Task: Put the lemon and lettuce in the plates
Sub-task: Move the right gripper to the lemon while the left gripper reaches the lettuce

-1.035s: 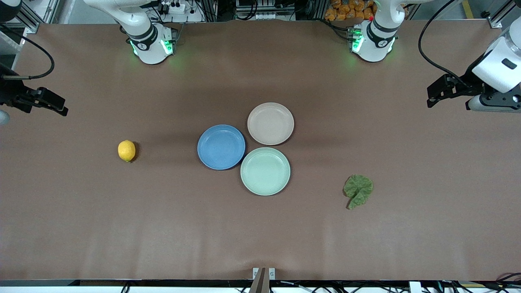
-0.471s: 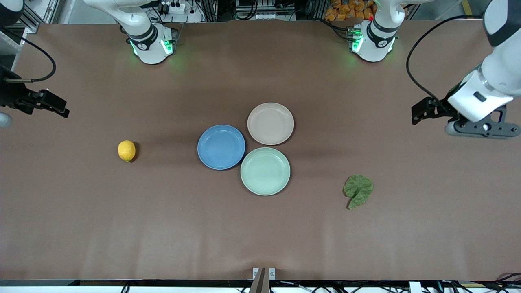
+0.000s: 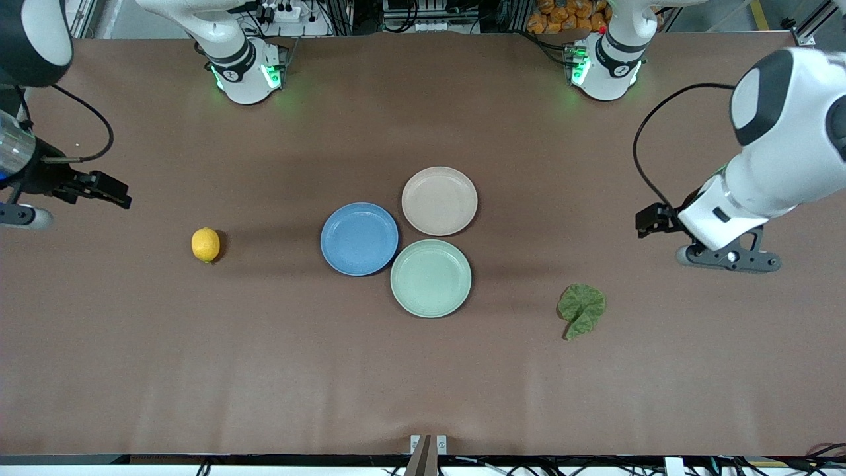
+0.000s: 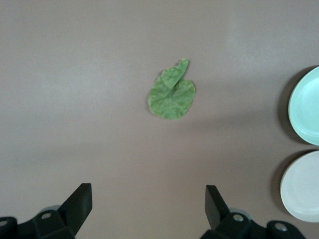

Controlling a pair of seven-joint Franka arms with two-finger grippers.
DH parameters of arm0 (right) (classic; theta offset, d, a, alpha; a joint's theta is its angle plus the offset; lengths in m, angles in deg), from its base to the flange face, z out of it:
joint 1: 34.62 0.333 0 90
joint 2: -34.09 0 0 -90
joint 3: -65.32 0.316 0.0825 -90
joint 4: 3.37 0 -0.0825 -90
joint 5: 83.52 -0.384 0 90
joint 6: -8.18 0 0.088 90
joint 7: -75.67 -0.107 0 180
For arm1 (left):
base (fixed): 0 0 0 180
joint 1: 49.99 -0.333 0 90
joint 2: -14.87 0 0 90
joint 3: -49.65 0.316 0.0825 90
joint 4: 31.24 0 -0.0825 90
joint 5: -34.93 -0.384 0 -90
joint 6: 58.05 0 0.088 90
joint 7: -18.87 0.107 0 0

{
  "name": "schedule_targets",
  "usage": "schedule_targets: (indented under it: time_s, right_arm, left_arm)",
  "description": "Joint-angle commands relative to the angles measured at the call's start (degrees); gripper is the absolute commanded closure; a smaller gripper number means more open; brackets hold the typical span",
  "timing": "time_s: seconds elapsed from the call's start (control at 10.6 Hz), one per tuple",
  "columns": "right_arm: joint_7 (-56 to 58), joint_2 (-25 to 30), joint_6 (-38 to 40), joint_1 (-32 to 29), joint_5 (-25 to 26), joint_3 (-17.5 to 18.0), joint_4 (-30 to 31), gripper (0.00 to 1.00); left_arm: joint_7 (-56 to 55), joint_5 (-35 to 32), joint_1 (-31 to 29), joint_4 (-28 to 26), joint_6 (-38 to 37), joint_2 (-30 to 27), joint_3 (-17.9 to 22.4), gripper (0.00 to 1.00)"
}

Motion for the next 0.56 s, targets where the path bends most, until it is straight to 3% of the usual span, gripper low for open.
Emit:
schedule_targets:
  time_s: [0.0, 0.47]
  right_arm:
    - [1.53, 1.18, -6.00, -0.94, -0.92, 0.07, 6.58, 0.00]
    - [4.95, 0.30, -23.22, -1.12, -0.92, 0.07, 21.52, 0.00]
  left_arm:
    - [1.14, -1.62, 1.43, 0.79, 5.75, 6.81, 0.02, 0.00]
    - [2.46, -1.62, 3.80, 0.70, 14.73, 16.84, 0.02, 0.00]
